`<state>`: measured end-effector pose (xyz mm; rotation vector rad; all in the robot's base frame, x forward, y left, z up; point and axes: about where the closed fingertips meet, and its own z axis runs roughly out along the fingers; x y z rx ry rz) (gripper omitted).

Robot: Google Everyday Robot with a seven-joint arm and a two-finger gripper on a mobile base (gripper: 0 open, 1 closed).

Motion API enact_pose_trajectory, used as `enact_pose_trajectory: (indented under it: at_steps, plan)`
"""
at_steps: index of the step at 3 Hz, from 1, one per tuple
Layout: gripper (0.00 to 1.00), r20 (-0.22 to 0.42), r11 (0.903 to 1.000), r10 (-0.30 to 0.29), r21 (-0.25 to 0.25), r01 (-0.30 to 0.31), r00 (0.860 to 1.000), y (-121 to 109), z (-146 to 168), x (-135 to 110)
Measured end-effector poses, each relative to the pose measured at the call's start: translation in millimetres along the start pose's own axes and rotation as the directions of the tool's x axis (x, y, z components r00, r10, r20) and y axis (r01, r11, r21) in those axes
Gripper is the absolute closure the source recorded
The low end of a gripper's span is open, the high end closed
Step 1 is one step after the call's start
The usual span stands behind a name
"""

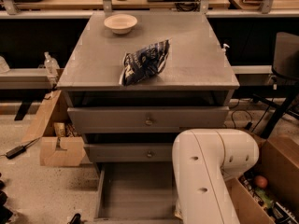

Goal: Open bottom drawer

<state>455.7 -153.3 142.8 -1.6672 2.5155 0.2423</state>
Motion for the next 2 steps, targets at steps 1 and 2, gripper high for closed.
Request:
enact_pose_trajectory:
  at_steps: [1, 2]
  plan:
    - [0.0, 0.0, 1.0, 0.0, 0.0, 0.0, 1.0, -12.7, 0.4, -7.1]
    - [0.0, 0.0, 1.0, 0.0, 0.0, 0.0, 1.0, -15.1, 0.5, -8.5]
